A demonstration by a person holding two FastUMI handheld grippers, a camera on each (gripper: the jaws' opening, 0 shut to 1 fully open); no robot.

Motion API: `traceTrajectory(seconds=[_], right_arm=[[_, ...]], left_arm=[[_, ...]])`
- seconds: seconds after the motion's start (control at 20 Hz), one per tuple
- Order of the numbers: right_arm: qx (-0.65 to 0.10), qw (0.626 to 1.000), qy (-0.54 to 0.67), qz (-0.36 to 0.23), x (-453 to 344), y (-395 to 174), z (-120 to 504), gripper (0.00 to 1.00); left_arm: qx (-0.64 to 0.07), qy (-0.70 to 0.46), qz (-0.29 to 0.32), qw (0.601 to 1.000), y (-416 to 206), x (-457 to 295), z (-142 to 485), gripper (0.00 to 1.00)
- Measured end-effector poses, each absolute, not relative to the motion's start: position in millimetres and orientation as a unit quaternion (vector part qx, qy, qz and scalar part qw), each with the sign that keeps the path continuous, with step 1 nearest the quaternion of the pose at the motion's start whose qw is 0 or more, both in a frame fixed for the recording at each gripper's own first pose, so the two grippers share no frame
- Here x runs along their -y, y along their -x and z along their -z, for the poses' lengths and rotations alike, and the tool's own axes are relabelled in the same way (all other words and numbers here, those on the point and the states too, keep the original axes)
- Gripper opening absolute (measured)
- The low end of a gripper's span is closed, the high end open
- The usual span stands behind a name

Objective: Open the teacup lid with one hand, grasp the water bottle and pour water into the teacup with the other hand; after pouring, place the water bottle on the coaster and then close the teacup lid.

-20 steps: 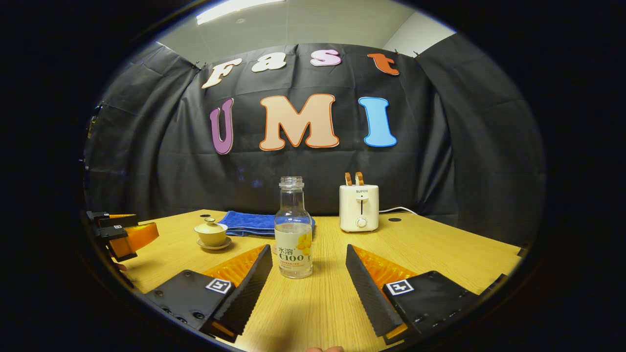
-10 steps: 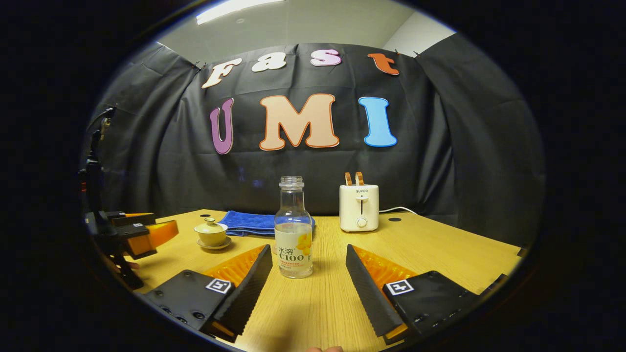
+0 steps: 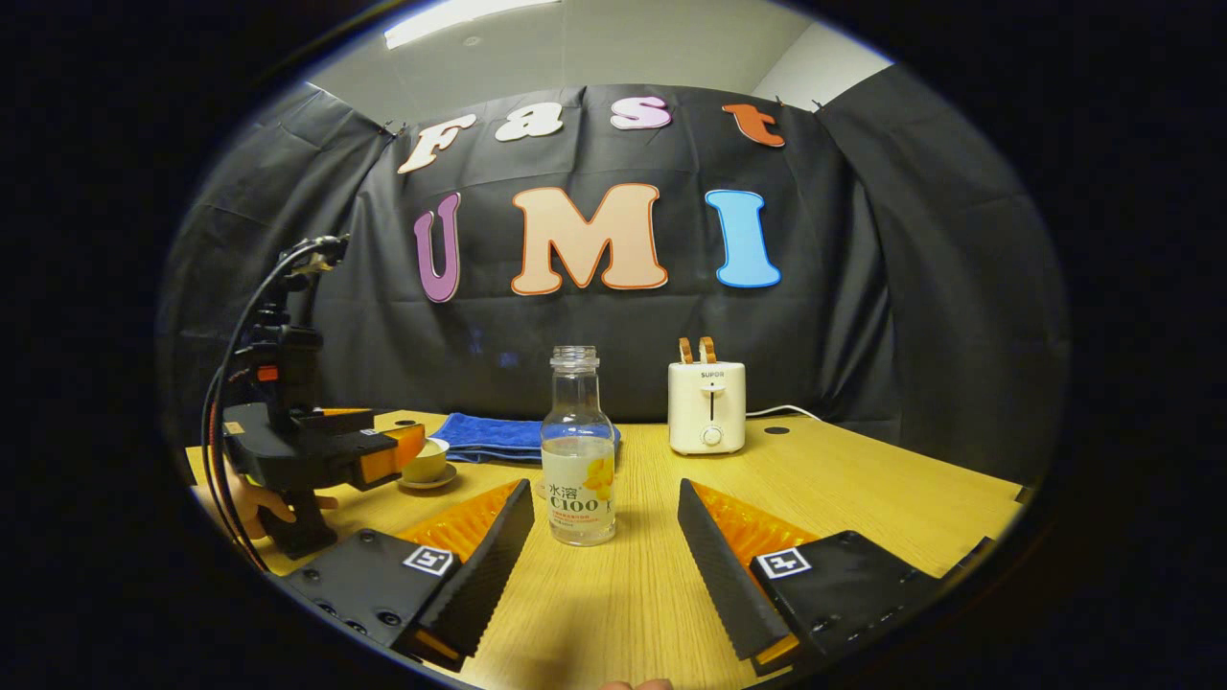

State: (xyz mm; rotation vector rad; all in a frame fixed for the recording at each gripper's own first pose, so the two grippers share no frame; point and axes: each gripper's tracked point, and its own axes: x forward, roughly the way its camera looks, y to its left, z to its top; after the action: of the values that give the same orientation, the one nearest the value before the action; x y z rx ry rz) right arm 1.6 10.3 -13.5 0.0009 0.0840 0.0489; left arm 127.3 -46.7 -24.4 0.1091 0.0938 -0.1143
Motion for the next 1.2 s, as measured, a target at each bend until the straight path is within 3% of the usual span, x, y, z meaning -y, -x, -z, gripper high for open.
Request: traceTrajectory(seconds=[0.2,0.3,0.8,0.95,1.0,1.05,1.15,1.2], right_arm=[[-0.043,0.999,0.0,-0.025,-10,-2,14,0.92],[-0.043,0.999,0.0,-0.024,-10,-1,13,1.0],[-0.043,0.999,0.001,-0.014,-6,-2,14,0.98],[-0.043,0.999,0.001,-0.014,-6,-2,14,0.98],[-0.043,0.999,0.001,-0.014,-6,-1,14,1.0],[-0.043,0.999,0.001,-0.014,-6,-1,13,0.97],[-0.043,0.999,0.001,-0.014,-6,-2,13,0.97],[-0.043,0.999,0.001,-0.014,-6,-1,14,0.98]], left_arm=[[-0.065,-0.063,0.052,0.995,-144,49,32,0.95],[-0.082,-0.055,0.046,0.994,-150,46,38,0.95],[-0.09,-0.064,0.057,0.992,-170,51,42,0.93],[-0.105,-0.082,0.063,0.989,-176,53,47,0.74],[-0.101,-0.081,0.061,0.99,-177,52,46,0.63],[-0.099,-0.08,0.059,0.99,-179,51,45,0.66],[-0.096,-0.076,0.056,0.991,-179,48,45,0.63],[-0.096,-0.074,0.056,0.991,-179,48,46,0.5]])
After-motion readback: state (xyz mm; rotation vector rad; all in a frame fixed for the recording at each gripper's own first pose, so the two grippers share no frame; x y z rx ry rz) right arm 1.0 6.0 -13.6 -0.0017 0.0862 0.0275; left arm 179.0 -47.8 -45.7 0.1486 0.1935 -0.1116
